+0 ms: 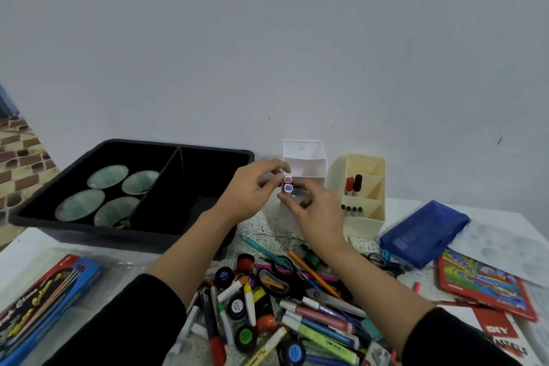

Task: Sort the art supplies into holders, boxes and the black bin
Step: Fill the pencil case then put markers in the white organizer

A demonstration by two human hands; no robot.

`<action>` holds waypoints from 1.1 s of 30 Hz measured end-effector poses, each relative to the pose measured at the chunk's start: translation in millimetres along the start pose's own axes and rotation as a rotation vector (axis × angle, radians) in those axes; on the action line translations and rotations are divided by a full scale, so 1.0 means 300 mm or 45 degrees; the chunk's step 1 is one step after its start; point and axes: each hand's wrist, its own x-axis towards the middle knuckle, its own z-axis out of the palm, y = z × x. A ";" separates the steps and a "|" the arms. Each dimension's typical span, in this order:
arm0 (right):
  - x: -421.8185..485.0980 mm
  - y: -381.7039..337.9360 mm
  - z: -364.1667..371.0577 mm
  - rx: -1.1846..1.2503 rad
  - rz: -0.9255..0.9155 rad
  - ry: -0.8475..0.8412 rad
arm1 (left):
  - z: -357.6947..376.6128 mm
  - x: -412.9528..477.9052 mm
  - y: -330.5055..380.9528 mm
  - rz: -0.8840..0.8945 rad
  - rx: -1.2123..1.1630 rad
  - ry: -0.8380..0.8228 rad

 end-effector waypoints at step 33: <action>0.041 0.081 0.011 -0.192 -0.076 -0.219 | 0.019 -0.006 -0.026 0.075 -0.056 0.060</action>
